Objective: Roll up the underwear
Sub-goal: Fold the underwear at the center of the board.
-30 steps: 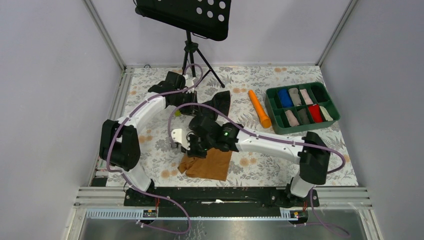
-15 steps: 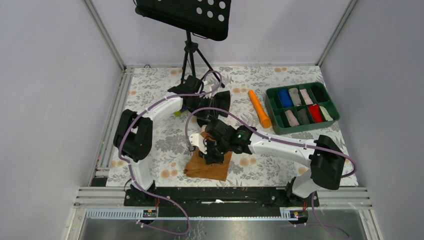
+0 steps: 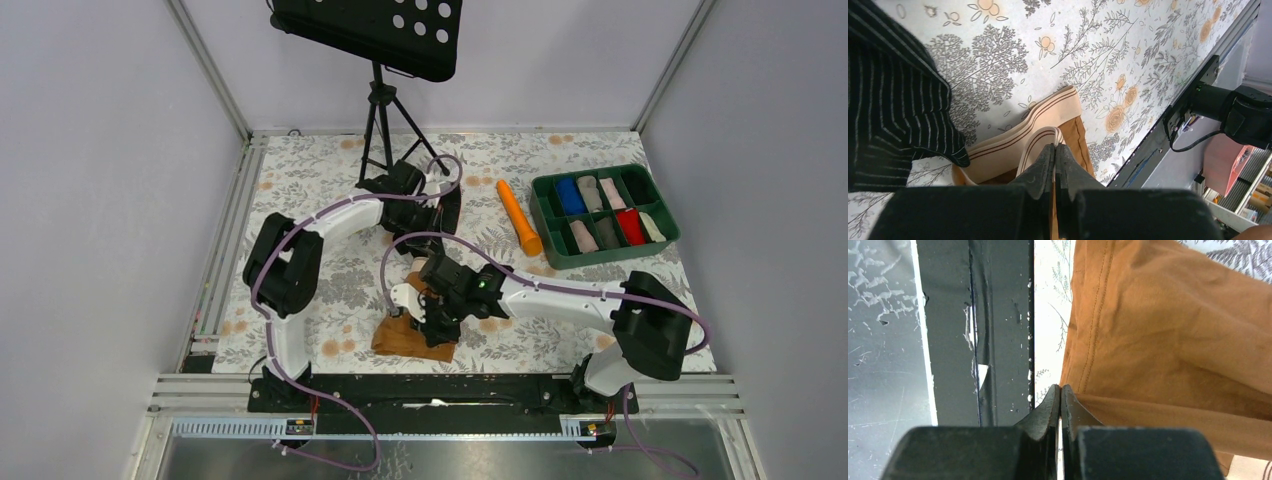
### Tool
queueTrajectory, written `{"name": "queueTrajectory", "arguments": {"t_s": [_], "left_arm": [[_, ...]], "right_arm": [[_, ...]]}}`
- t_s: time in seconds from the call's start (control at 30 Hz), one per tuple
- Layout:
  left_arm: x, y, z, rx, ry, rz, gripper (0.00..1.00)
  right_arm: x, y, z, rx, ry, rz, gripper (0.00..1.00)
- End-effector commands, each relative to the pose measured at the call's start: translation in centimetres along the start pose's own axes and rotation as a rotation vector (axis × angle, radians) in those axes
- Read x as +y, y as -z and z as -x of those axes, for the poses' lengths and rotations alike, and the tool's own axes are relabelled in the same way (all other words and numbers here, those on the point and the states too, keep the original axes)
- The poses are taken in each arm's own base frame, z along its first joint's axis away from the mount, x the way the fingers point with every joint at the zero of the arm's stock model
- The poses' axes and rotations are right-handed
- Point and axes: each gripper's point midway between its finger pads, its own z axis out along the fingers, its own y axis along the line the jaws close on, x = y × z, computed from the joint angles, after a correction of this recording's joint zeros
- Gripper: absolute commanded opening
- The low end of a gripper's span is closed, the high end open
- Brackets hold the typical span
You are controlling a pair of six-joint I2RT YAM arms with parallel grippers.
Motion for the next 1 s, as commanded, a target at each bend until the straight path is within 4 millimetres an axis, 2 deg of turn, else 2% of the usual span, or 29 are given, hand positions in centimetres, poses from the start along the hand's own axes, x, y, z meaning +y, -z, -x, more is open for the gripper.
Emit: {"name": "queueTrajectory", "arguments": {"t_s": [0.0, 0.27, 0.7, 0.97], "left_arm": [[-2.0, -0.6, 2.7, -0.061, -0.104, -0.044, 0.0], [-2.8, -2.3, 1.6, -0.016, -0.136, -0.062, 0.0], [-2.9, -4.9, -0.2, 0.063, -0.138, -0.07, 0.0], [-2.4, -5.8, -0.4, 0.084, -0.137, -0.055, 0.0]], "right_arm": [[0.7, 0.7, 0.4, -0.039, 0.007, 0.015, 0.0], [0.9, 0.3, -1.1, -0.019, -0.007, 0.015, 0.0], [0.7, -0.4, -2.7, 0.004, -0.035, -0.004, 0.05], [0.0, -1.6, -2.5, -0.008, -0.055, -0.015, 0.05]]}}
